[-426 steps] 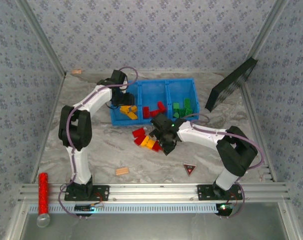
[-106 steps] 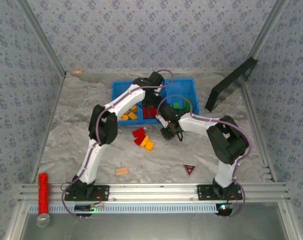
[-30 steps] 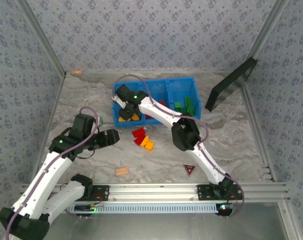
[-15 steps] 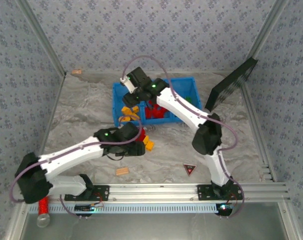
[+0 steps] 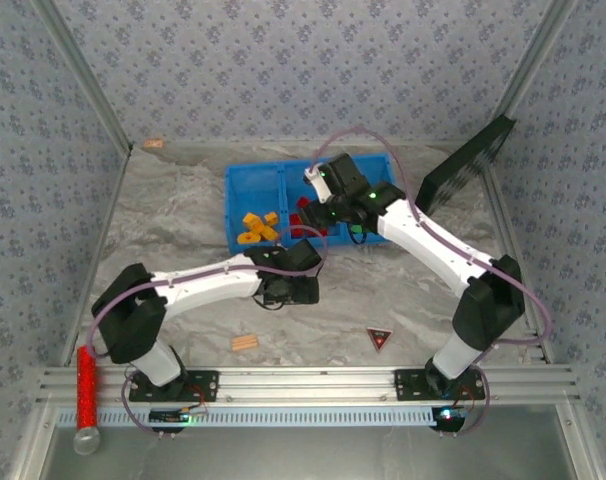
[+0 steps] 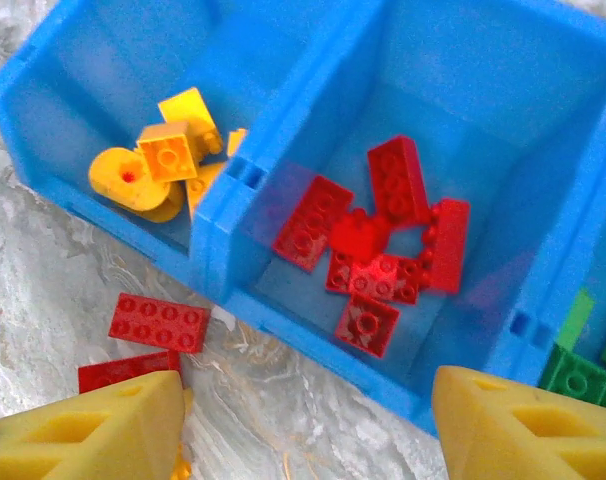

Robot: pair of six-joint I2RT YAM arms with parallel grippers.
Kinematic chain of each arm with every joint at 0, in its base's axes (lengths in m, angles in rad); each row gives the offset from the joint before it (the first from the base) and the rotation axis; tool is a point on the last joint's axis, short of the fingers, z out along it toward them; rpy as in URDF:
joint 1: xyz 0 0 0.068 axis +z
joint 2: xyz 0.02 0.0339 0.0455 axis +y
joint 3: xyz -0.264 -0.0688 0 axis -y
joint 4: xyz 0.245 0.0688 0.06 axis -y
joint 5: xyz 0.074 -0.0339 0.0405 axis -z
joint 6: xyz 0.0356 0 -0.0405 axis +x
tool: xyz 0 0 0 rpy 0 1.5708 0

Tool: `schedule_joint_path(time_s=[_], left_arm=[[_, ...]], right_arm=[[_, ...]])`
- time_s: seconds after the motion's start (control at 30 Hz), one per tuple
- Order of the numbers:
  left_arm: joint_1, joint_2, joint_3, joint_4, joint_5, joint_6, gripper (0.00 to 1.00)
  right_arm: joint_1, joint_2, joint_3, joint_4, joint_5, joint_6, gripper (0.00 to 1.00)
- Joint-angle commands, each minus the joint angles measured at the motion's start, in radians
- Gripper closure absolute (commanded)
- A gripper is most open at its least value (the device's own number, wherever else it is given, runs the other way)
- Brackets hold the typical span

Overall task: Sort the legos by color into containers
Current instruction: Pick up the lego from the center of the table.

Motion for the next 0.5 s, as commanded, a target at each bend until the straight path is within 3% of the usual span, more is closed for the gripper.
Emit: schedule_joint_path(time_s=[0.0, 0.47], left_arm=[[-0.012, 0.05, 0.064, 0.011, 0.038, -0.024, 0.21], [0.022, 0.175, 0.128, 0.012, 0.048, -0.011, 0.2]], right_arm=[[-0.032, -0.054, -0.075, 0.076, -0.027, 0.059, 0.32], [-0.118, -0.113, -0.169, 0.066, -0.088, 0.063, 0.32]])
